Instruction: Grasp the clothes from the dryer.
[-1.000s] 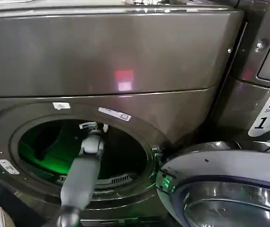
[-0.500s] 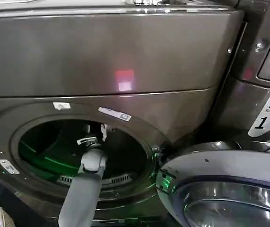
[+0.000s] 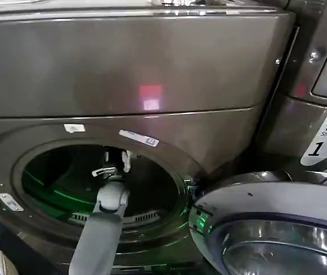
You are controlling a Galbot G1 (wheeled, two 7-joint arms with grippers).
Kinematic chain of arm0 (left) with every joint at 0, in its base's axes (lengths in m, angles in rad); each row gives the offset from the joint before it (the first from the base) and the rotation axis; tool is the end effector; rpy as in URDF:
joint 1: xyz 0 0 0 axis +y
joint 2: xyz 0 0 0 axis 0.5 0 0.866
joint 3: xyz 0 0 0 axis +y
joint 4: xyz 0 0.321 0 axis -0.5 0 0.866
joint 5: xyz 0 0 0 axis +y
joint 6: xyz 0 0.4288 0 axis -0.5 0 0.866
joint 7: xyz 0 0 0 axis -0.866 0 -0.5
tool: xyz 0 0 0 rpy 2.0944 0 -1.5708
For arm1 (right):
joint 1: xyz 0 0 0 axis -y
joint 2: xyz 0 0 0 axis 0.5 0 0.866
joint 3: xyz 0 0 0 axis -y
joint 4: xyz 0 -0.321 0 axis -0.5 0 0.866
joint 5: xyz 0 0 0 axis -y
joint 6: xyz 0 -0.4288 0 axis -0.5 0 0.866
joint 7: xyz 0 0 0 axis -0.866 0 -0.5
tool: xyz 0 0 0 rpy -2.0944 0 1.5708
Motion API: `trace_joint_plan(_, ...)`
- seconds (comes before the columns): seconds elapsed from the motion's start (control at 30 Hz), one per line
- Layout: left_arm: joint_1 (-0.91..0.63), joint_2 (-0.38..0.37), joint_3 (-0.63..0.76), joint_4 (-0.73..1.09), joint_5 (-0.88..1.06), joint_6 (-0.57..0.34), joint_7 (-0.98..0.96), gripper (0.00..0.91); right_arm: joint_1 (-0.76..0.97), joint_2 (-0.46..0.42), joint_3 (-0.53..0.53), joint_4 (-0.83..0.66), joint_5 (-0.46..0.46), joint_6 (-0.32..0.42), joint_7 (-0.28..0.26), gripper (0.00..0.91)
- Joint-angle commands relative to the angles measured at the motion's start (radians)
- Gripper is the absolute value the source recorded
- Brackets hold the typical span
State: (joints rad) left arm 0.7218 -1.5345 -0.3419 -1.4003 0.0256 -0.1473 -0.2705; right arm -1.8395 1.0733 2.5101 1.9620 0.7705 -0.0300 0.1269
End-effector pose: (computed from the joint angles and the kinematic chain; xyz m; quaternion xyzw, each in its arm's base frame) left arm 0.5205 -0.0620 -0.2426 -0.0473 0.9866 0.0257 0.1541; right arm -0.0877 -0.3938 0.1383 0.5689 0.7007 -0.2852 0.3224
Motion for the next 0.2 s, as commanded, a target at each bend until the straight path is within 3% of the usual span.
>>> trace_joint_plan(0.03,0.004,-0.005,0.000,-0.004,0.004,0.002,0.000,0.000,-0.001,-0.003,0.009,0.001,0.001,-0.007,0.000,0.907)
trace_joint_plan(0.2,-0.003,-0.012,0.004,0.006,0.013,-0.005,0.006,0.000,0.002,-0.002,0.010,0.000,0.001,-0.010,-0.002,0.907)
